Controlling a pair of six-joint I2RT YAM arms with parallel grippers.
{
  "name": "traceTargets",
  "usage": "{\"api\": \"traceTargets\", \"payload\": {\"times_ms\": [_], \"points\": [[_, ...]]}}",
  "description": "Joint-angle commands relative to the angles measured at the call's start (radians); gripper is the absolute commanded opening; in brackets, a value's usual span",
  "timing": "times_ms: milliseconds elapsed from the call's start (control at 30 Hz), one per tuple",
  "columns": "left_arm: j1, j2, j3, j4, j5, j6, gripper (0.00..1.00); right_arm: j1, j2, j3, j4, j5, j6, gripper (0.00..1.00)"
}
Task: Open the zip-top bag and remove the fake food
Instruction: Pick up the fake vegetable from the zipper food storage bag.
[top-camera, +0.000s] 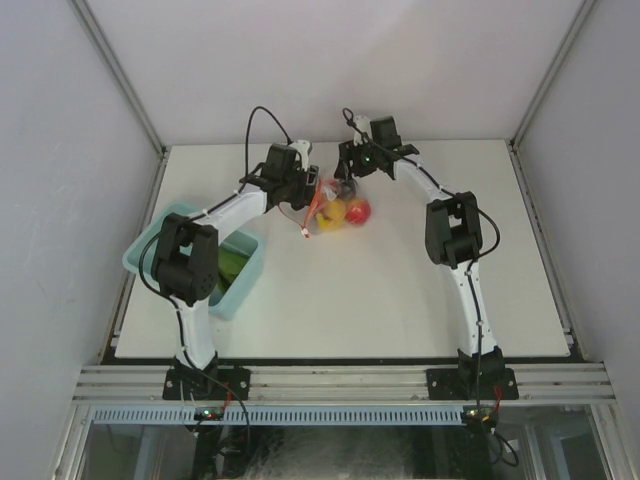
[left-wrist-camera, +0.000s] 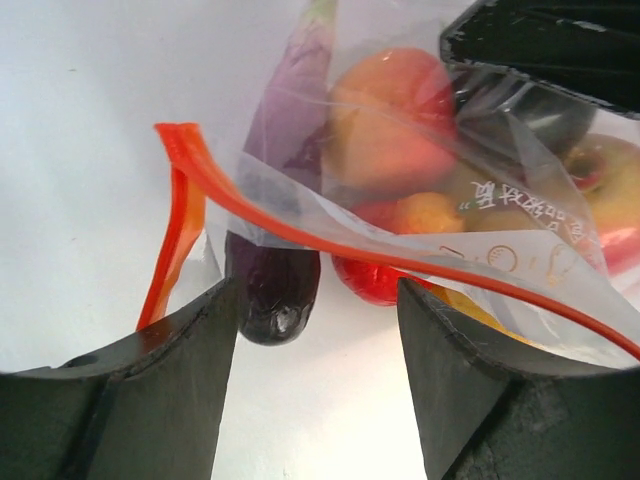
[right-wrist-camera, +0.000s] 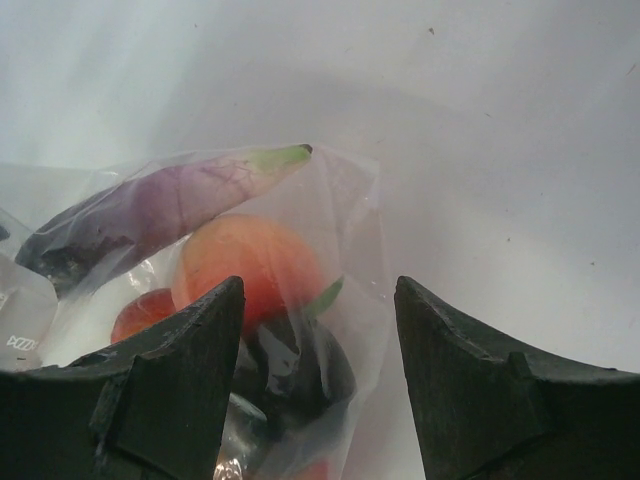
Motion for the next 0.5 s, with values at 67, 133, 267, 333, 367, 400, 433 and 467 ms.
{"api": "traceTargets", "payload": {"times_ms": [67,133,267,333,367,400,433,467], "points": [[-0.002,-0.003,0.028,-0.034,-0.102,0.077,0.71,0.008,0.014,0.069,-0.008,0.005,-0.028,0.61],[-0.002,0.028,0.045,-0.048,-0.108,0.084,0.75,0.010,0.016,0.073,-0.013,-0.002,-0.034,0.61],[-0.001,0.094,0.114,-0.101,-0.099,0.086,0.76,0.012,0.018,0.073,-0.014,-0.009,-0.038,0.61],[-0.001,0.120,0.142,-0.121,-0.095,0.082,0.75,0.013,0.016,0.074,-0.016,-0.012,-0.040,0.61],[-0.001,0.130,0.154,-0.130,-0.089,0.080,0.74,0.014,0.016,0.074,-0.016,-0.014,-0.041,0.61],[0.000,0.138,0.162,-0.132,-0.080,0.076,0.71,0.015,0.018,0.075,-0.016,-0.016,-0.043,0.61],[0.000,0.145,0.167,-0.132,-0.069,0.074,0.67,0.014,0.018,0.077,-0.017,-0.019,-0.045,0.61],[0.001,0.151,0.171,-0.130,-0.061,0.071,0.64,0.014,0.021,0.078,-0.018,-0.023,-0.047,0.61]]}}
